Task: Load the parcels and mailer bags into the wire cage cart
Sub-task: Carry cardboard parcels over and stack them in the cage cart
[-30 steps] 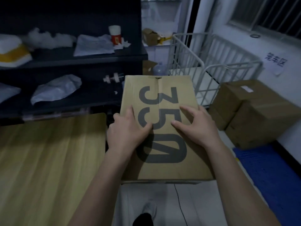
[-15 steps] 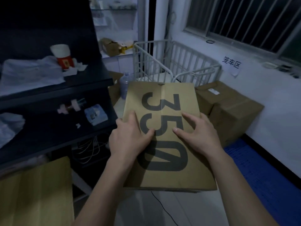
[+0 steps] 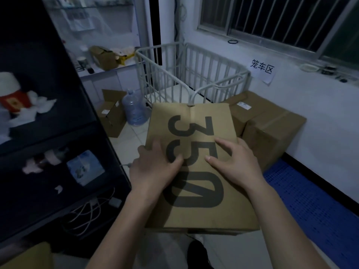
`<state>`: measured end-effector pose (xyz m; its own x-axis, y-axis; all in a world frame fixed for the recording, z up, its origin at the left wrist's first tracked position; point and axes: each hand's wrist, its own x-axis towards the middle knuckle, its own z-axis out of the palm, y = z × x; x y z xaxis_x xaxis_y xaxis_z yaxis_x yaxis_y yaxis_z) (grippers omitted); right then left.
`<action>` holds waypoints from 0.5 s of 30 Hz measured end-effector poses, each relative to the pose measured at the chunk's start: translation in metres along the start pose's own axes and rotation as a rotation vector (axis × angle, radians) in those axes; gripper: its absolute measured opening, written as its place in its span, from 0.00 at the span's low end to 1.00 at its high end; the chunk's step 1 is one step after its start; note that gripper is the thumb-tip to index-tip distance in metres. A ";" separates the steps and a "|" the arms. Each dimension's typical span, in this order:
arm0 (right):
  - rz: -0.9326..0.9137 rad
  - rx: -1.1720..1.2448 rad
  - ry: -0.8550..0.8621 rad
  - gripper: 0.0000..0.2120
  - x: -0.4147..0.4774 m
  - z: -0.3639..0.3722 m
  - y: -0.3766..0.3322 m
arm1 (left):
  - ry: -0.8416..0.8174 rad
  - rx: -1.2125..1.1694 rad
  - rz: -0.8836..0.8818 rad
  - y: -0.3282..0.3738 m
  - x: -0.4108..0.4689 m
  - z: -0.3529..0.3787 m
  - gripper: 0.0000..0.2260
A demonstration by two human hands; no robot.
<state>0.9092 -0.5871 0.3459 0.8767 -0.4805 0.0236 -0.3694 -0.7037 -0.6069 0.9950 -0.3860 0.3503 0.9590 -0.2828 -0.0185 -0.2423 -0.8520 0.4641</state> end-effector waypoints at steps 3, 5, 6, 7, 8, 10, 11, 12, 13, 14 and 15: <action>0.006 0.020 -0.001 0.32 0.054 0.008 0.016 | 0.012 -0.032 0.018 0.012 0.053 0.018 0.28; 0.016 0.018 -0.010 0.32 0.093 0.012 0.026 | -0.005 -0.013 0.024 0.023 0.091 0.027 0.28; 0.026 0.021 -0.016 0.32 0.114 0.012 0.031 | -0.013 -0.014 0.029 0.030 0.111 0.032 0.28; 0.036 0.022 -0.018 0.32 0.134 0.010 0.034 | -0.015 -0.023 0.036 0.038 0.132 0.035 0.28; 0.048 0.017 -0.016 0.32 0.155 0.008 0.038 | -0.009 -0.034 0.043 0.045 0.153 0.039 0.28; 0.072 0.005 -0.014 0.33 0.190 0.001 0.045 | -0.021 -0.028 0.044 0.060 0.188 0.045 0.31; 0.079 0.016 -0.010 0.33 0.207 -0.003 0.047 | -0.036 -0.030 0.044 0.069 0.204 0.046 0.32; 0.083 0.027 0.000 0.33 0.224 -0.007 0.049 | -0.048 -0.041 0.046 0.078 0.220 0.046 0.32; 0.086 0.027 0.012 0.33 0.239 -0.012 0.051 | -0.055 -0.052 0.048 0.086 0.235 0.046 0.32; 0.089 0.019 0.023 0.33 0.252 -0.016 0.052 | -0.057 -0.051 0.050 0.094 0.249 0.046 0.32; 0.093 0.016 0.035 0.33 0.265 -0.019 0.053 | -0.057 -0.046 0.054 0.100 0.263 0.046 0.32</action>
<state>1.1156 -0.7619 0.3350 0.8276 -0.5613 -0.0059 -0.4434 -0.6472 -0.6201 1.2159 -0.5662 0.3514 0.9345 -0.3534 -0.0420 -0.2852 -0.8142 0.5057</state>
